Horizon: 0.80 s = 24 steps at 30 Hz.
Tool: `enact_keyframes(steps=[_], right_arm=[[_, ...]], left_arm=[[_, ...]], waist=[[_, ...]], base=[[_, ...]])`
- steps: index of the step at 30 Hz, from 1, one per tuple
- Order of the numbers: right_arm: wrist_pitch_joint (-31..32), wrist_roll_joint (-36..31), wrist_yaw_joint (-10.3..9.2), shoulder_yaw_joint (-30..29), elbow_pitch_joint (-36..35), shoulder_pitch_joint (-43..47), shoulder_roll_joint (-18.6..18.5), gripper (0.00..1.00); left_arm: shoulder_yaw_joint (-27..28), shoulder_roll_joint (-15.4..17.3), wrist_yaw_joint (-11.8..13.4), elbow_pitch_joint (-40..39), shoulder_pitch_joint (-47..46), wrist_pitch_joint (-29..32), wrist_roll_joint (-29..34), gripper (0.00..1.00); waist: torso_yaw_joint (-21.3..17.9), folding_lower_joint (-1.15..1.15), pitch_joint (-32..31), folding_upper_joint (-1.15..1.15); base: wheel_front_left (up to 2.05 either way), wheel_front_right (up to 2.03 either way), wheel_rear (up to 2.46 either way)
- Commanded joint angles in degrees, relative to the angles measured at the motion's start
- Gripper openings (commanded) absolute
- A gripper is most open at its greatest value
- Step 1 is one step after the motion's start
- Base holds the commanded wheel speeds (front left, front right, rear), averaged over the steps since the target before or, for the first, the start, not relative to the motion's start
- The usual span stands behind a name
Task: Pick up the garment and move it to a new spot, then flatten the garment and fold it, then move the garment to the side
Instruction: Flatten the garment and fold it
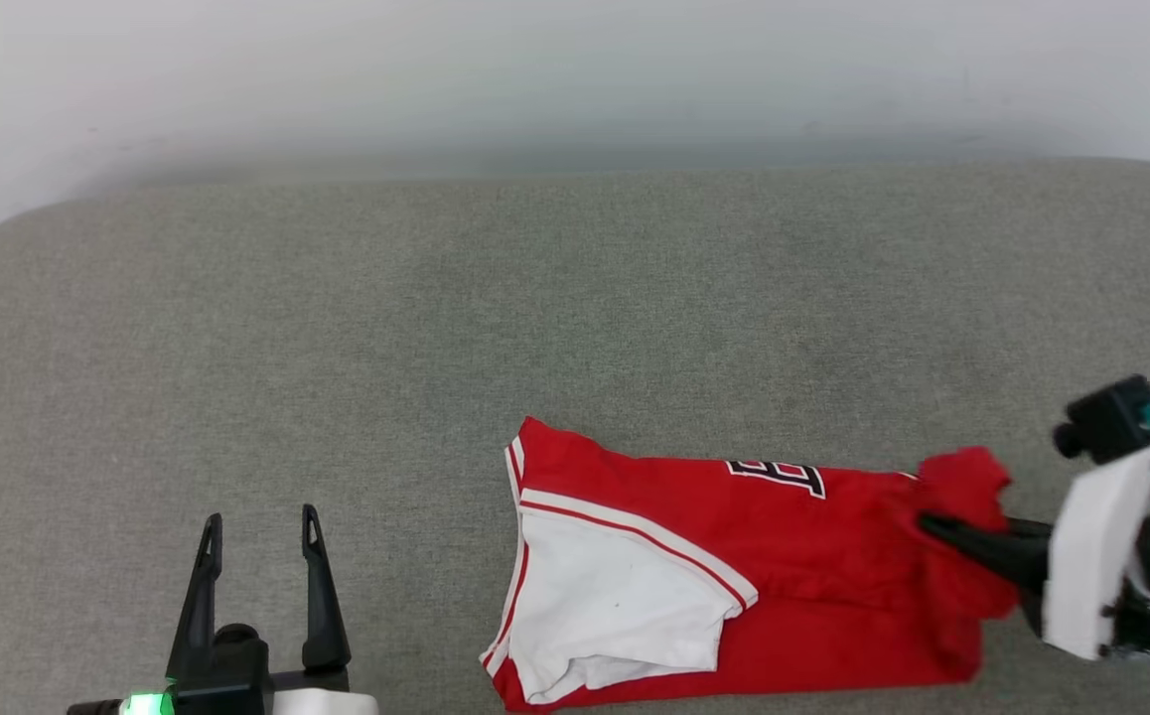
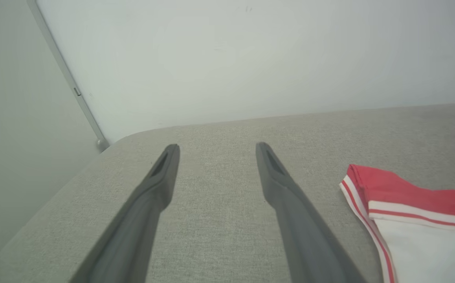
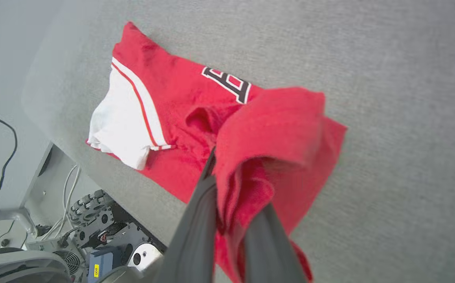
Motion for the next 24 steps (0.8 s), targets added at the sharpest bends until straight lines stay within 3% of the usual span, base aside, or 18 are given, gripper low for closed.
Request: enact_keyframes(steps=[1,10,17,24], right_arm=[[0.5,-1.1,-0.02,0.5,-0.8,-1.2,1.7,0.00],[6.1,-11.3,-0.02,6.5,0.5,-9.7,14.9,0.00],[7.8,-15.2,-0.02,12.0,7.8,-16.6,24.1,0.00],[7.8,-16.9,-0.02,18.0,16.7,-20.2,30.7,0.00]], left_arm=[[0.3,-0.1,-0.2,-0.4,-0.8,-0.3,-0.1,1.00],[0.4,-1.1,-1.3,-1.4,-3.1,-0.3,-0.3,1.00],[-0.1,-1.7,-2.5,-1.5,-5.6,-0.3,0.0,1.00],[-0.5,-2.1,-3.0,-1.2,-7.2,-0.3,0.3,1.00]], waist=[[0.2,0.00,0.3,0.00],[1.8,0.00,2.8,0.00],[3.8,0.00,5.1,0.00],[5.2,0.00,6.9,0.00]], base=[[0.00,0.00,0.00],[0.00,0.00,0.00],[0.00,0.00,0.00],[0.00,0.00,0.00]])
